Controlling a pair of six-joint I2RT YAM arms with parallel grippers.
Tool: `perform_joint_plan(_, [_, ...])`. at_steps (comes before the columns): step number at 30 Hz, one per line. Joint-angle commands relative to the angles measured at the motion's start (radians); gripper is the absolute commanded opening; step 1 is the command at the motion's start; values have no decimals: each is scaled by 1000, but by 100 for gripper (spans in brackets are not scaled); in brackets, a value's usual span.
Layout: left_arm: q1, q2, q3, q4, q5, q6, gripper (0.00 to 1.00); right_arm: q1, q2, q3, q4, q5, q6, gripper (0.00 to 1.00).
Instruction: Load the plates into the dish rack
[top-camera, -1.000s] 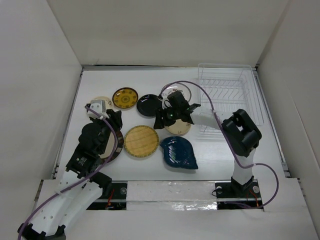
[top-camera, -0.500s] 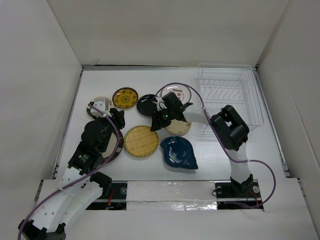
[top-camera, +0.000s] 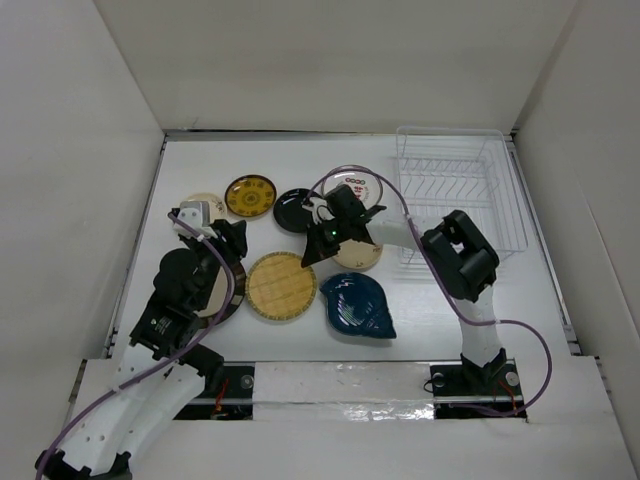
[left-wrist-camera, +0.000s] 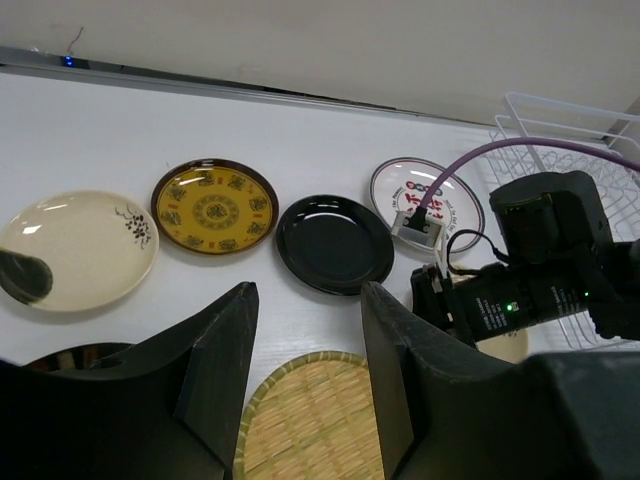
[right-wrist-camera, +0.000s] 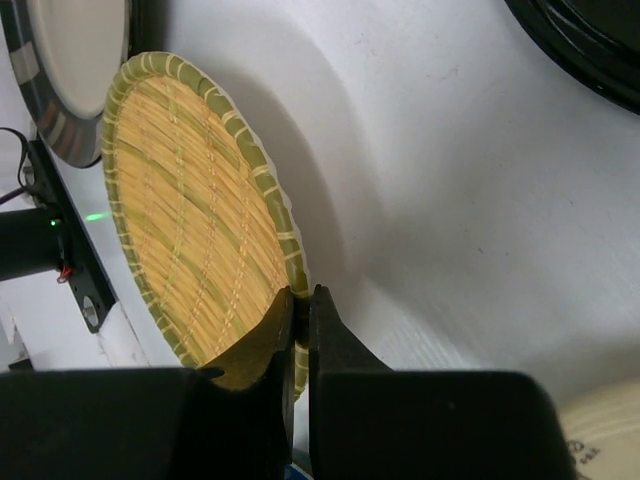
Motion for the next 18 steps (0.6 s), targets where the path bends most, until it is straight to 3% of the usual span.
perform_joint_plan(1, [-2,-25,5,27,16,-7,43,-15,-110,-11,-9,64,-11,0])
perform_joint_plan(11, [-2,-118,5,11,50,-27,44,-95,-348,20,-6,148,34,0])
perform_joint_plan(18, [-2,-175,5,-4,113,-39,44,-345,-532,26,31,441,108,0])
